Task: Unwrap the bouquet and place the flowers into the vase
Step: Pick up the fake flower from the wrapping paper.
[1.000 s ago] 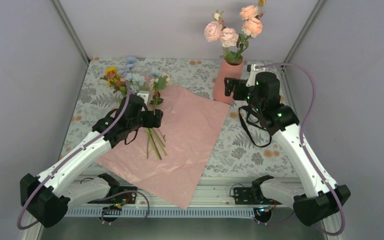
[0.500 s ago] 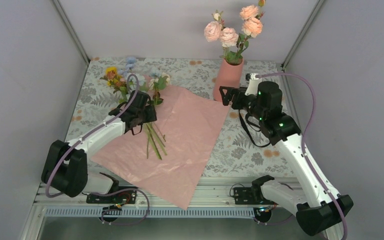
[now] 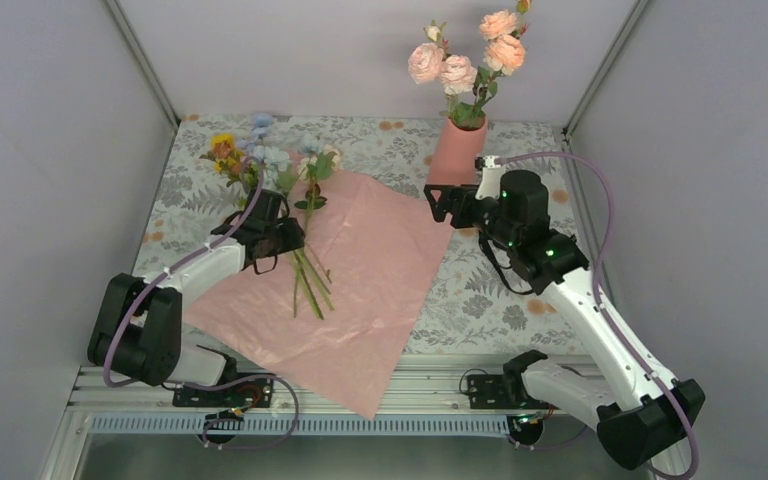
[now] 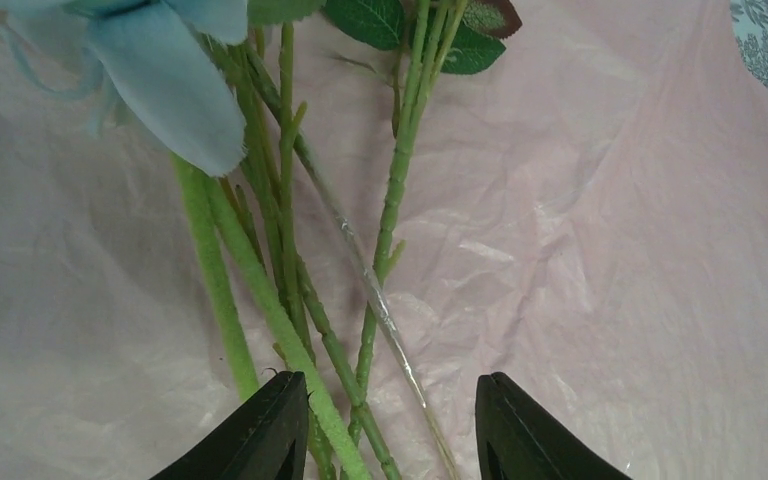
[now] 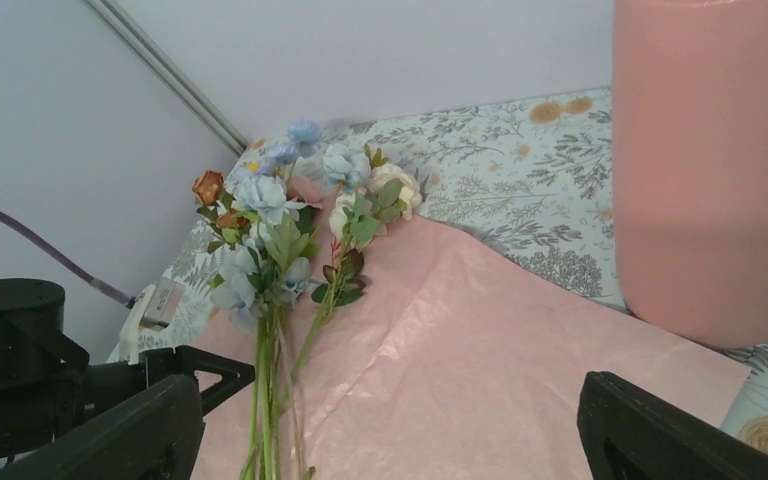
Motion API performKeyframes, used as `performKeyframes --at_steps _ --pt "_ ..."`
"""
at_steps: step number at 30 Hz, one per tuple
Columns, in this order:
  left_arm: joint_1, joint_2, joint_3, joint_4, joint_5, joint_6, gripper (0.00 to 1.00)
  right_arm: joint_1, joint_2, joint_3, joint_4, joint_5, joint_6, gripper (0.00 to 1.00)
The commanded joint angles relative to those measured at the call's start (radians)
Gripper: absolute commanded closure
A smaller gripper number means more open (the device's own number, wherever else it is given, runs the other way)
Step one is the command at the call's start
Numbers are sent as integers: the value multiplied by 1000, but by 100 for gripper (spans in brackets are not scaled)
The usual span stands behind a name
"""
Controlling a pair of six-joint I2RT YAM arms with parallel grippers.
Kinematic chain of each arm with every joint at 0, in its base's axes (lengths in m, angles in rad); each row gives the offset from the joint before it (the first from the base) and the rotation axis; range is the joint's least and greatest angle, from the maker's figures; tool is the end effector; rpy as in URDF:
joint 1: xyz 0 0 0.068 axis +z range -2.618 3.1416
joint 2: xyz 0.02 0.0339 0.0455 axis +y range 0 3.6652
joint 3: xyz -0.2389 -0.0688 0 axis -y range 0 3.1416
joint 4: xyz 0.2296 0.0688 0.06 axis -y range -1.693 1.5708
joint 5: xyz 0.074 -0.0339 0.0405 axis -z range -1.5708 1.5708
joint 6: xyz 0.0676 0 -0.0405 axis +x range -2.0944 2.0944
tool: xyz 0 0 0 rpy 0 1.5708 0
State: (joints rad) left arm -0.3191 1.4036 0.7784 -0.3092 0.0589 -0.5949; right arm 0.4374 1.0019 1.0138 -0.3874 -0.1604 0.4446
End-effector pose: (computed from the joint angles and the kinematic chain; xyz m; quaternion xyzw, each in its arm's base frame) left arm 0.2699 -0.0934 0.1496 -0.1214 0.9416 -0.1631 0.2683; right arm 0.2229 0.1161 0.3259 -0.0421 0.8242 0.2993 0.4790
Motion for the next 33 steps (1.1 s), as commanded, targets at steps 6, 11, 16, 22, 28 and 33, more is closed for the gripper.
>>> performKeyframes --at_steps 6,11,16,22,28,33 --pt "23 11 -29 103 113 14 61 57 29 -35 38 62 5 5" --pt "24 61 45 85 65 19 64 75 29 -33 42 69 15 6" --pt "27 96 102 17 -24 39 64 95 33 -29 42 81 24 6" --pt "33 78 72 -32 -75 24 56 115 41 -30 49 94 27 6" --pt "60 77 22 -14 -53 34 60 127 60 -26 50 107 26 5" --pt "70 82 3 11 -43 43 67 139 61 -19 44 119 27 5"
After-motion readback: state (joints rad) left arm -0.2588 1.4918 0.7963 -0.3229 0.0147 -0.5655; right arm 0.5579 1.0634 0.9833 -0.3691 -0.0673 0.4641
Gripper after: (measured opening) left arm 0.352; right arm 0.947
